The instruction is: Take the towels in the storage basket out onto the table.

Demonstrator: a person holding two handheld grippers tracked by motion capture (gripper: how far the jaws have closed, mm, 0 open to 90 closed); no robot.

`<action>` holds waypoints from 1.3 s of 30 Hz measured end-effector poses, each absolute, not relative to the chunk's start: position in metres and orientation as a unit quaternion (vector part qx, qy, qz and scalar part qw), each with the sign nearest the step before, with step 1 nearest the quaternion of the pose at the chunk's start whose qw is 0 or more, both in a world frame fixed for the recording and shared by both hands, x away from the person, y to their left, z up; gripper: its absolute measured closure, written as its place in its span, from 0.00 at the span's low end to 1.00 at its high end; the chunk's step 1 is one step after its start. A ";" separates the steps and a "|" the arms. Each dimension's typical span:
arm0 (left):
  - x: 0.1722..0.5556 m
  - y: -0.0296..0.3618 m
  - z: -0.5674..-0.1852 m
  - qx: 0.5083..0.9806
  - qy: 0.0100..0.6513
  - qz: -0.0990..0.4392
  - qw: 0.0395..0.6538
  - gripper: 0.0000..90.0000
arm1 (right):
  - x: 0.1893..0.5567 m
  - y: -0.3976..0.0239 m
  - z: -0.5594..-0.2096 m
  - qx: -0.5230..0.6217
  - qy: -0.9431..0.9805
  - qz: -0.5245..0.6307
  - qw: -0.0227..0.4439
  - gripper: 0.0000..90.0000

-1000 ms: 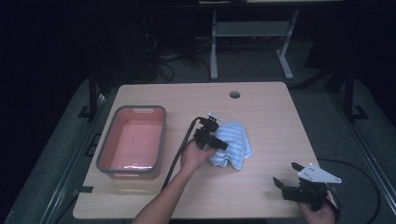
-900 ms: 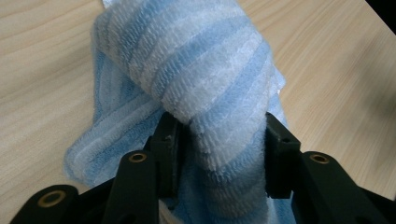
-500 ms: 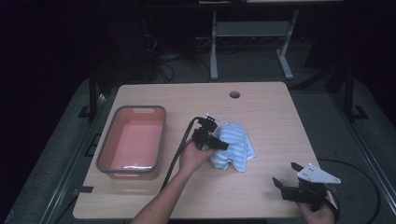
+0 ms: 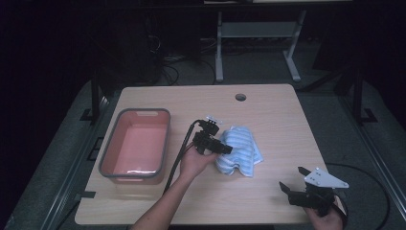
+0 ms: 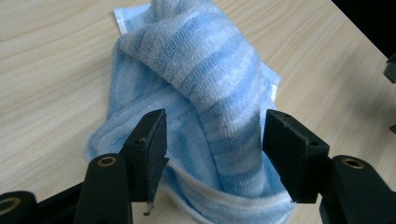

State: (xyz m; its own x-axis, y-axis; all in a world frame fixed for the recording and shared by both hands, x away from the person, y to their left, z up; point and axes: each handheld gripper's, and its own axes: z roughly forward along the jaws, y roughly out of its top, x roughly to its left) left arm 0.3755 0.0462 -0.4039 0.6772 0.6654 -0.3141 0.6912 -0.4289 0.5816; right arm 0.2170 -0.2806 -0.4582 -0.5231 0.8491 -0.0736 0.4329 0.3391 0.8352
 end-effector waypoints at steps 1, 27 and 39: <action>0.375 0.047 -0.403 0.845 0.401 -0.018 0.353 0.43 | 0.217 -0.281 -0.458 0.411 0.777 0.399 0.261 0.16; 0.357 0.063 -0.399 0.844 0.387 -0.013 0.372 0.34 | 0.218 -0.280 -0.460 0.411 0.780 0.395 0.260 0.16; 0.346 0.077 -0.399 0.839 0.385 -0.014 0.385 0.34 | 0.218 -0.278 -0.460 0.413 0.780 0.393 0.259 0.16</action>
